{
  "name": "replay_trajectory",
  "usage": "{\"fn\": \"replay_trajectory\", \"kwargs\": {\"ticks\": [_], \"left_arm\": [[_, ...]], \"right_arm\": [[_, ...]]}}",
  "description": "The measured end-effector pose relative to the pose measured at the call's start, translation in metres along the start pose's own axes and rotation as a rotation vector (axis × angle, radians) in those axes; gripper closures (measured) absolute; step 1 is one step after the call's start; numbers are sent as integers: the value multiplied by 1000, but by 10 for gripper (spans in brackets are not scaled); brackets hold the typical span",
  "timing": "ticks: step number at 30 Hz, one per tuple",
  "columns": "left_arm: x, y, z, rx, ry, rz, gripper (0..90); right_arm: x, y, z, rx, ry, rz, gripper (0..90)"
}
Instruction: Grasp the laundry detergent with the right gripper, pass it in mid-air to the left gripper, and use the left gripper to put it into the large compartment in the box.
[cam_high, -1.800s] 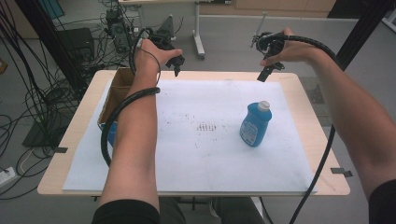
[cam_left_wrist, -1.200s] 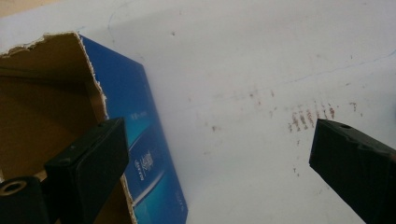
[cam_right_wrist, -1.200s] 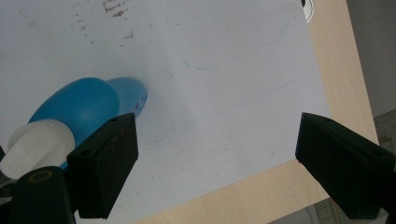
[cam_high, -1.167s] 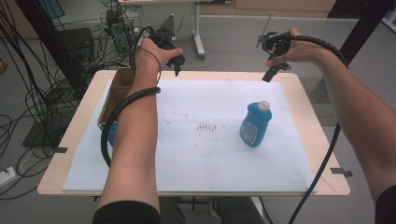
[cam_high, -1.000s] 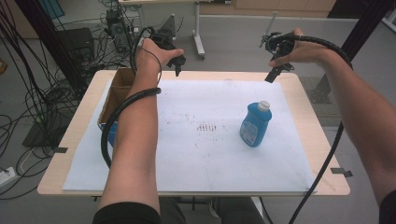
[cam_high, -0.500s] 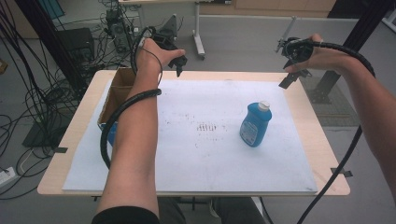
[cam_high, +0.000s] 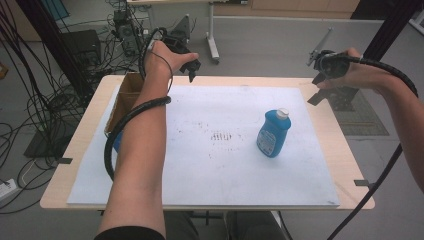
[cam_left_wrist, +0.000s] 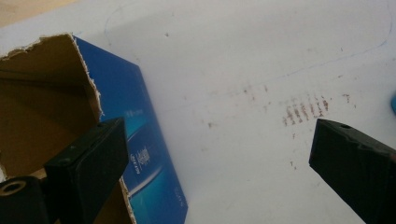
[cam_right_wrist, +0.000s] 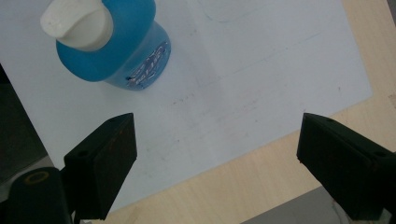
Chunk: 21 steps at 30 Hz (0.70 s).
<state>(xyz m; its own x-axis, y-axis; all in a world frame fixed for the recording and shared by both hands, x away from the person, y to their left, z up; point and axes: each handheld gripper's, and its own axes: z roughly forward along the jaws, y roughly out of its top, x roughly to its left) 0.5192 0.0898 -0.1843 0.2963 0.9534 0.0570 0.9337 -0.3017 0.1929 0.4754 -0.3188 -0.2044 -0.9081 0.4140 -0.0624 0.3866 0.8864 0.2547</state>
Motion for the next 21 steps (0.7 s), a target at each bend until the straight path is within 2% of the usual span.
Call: {"fn": "replay_trajectory", "kwargs": {"ticks": [5,12,15,21], "left_arm": [[-2,-1,2,1,-3,2,54],[-4,-3,4,7,1,12,54],[-5,-3,4,7,3,12,54],[-7,-3,3,4,2,21,54]], "right_arm": [[6,-9,2,-20,3,2,114],[22,-35,12,-97,14,11,108],[26,-41,15,-111,15,13,107],[35,-58,22,-168,11,43,99]]}}
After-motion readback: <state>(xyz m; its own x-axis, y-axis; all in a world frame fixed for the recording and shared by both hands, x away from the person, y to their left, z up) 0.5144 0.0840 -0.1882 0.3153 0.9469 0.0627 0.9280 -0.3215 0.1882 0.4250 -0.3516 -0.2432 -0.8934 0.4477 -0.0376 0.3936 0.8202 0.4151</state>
